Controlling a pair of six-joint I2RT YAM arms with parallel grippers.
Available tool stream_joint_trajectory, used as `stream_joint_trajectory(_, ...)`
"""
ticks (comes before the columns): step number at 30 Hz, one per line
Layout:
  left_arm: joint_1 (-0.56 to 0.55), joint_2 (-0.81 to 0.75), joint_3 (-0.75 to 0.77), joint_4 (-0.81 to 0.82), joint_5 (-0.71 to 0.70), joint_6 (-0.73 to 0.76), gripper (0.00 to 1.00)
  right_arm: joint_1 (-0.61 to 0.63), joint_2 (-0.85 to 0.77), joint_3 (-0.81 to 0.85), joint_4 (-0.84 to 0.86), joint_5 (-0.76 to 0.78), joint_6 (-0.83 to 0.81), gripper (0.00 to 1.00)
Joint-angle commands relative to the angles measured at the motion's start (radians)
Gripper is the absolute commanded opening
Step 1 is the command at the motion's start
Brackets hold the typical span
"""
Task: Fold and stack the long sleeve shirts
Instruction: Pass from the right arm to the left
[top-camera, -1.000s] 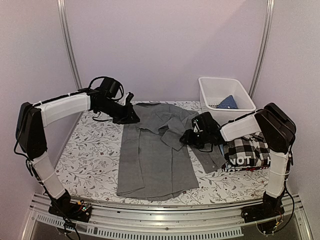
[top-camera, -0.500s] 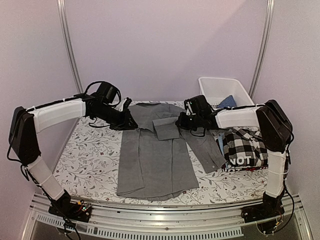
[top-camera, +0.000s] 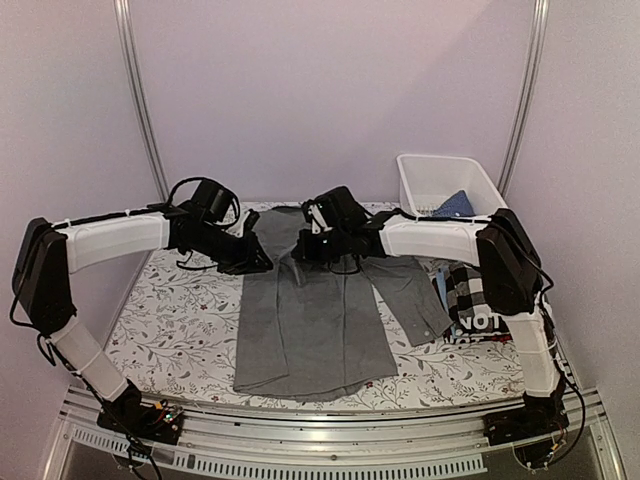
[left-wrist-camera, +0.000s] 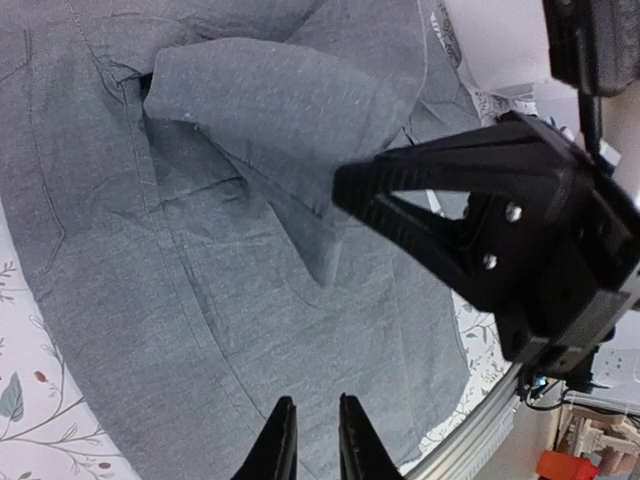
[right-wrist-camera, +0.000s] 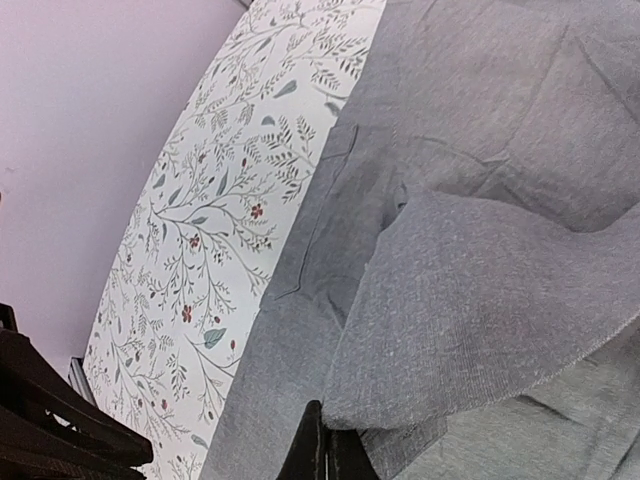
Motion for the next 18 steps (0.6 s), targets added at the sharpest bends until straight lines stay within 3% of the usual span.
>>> stream_joint_trajectory(1,-0.007,-0.032,-0.041,0.058,-0.092,-0.015,0.17,0.017,0.104,0.112,-0.069,-0.072,-0.006,0.01)
stream_joint_trajectory(5,-0.017,-0.012,-0.087,0.13,-0.102,-0.021,0.19,0.017,0.155,0.173,-0.065,-0.11,0.018,0.02)
stream_joint_trajectory(8,-0.03,0.009,-0.105,0.187,-0.108,-0.036,0.28,0.017,0.173,0.192,-0.057,-0.13,0.04,0.02)
stream_joint_trajectory(18,-0.099,0.118,-0.083,0.261,-0.199,-0.055,0.31,0.004,0.176,0.188,-0.034,-0.156,0.093,0.03)
